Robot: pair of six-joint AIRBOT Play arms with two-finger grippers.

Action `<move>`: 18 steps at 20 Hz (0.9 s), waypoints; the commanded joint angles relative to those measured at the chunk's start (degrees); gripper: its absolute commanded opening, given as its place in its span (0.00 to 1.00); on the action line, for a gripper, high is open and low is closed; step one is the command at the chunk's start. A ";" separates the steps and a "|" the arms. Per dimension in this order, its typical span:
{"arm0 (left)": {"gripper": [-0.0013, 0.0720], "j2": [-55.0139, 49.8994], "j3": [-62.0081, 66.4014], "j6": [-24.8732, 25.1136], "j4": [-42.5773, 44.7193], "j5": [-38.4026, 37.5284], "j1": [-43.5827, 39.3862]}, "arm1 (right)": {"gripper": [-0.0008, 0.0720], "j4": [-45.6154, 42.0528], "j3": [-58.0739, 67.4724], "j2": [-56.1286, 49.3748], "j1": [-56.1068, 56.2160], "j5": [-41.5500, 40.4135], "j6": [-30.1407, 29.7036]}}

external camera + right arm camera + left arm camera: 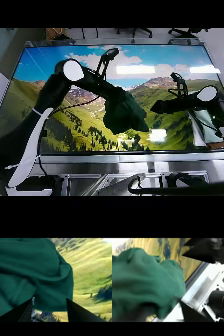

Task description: Fold the shirts.

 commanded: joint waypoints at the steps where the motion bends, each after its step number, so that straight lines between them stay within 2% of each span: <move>1: 0.98 -1.77 -1.60 -0.52 -4.35 -0.15 2.29 | 0.66 0.07 0.04 1.38 -1.36 0.83 0.72; 5: 0.98 3.17 -6.45 -0.94 -0.17 -11.26 9.60 | 0.66 0.15 -1.51 2.56 -7.93 7.32 0.74; 7: 0.98 8.24 -17.07 -0.87 2.40 -10.12 11.39 | 0.75 0.61 -6.95 3.61 -8.07 6.40 1.16; 9: 0.98 13.16 -30.80 -0.63 1.40 -2.51 11.45 | 0.75 5.05 -14.05 4.02 -7.61 2.82 0.24; 10: 0.98 15.04 -37.73 -0.13 0.02 3.82 10.60 | 0.75 8.26 -17.27 3.82 -7.19 0.46 -1.77; 11: 0.98 16.22 -43.85 0.63 -2.40 10.86 9.40 | 0.79 11.23 -19.47 3.21 -6.82 -1.36 -3.56; 12: 0.98 16.52 -48.41 1.49 -5.14 17.14 8.04 | 0.92 13.40 -20.72 2.05 -6.32 -2.45 -4.87; 13: 0.98 16.26 -52.26 2.29 -8.48 23.82 6.36 | 0.92 14.27 -21.11 0.44 -5.53 -2.64 -5.16; 16: 0.98 13.27 -55.91 4.31 -15.02 37.51 2.49 | 0.92 14.32 -21.14 -4.48 -2.19 -4.04 -5.18; 18: 0.98 10.45 -53.70 4.26 -14.82 41.99 1.31 | 0.92 14.32 -21.14 -7.34 0.46 -7.06 -5.60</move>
